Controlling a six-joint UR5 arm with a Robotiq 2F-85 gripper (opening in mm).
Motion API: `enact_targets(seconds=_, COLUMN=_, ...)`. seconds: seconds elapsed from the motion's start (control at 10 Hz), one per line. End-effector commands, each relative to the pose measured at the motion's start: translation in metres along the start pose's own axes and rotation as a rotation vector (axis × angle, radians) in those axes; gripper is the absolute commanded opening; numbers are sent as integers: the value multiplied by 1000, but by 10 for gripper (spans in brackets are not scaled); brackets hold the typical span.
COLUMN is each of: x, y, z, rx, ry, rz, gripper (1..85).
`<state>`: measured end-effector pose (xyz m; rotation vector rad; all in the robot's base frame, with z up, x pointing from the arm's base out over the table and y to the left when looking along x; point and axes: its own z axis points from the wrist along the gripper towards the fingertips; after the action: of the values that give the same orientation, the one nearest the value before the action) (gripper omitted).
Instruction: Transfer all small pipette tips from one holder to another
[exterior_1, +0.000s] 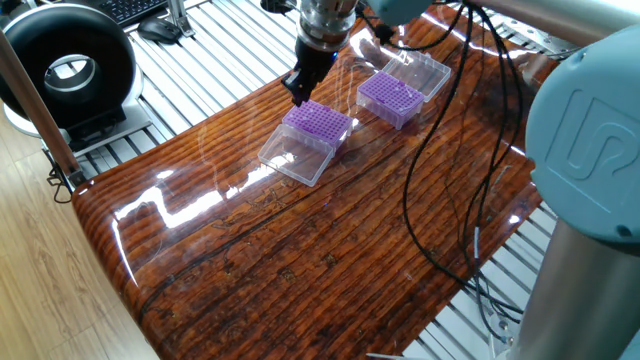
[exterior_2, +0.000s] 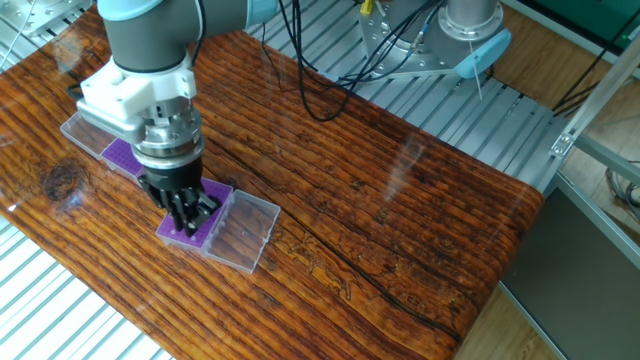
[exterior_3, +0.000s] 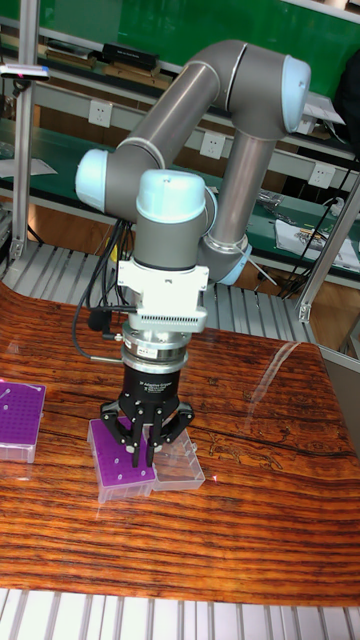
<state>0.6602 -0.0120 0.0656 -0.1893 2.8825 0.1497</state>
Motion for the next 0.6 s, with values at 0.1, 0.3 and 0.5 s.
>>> enact_targets(seconds=0.1, x=9, y=-6, z=5, rx=-3, ry=-6, rz=18, gripper=223)
enact_targets(seconds=0.3, x=12, y=-5, z=3, rx=-2, ry=-3, rz=22, gripper=223)
enact_targets(seconds=0.5, x=16, y=-4, z=6, rx=-11, ry=-6, rz=25, gripper=223)
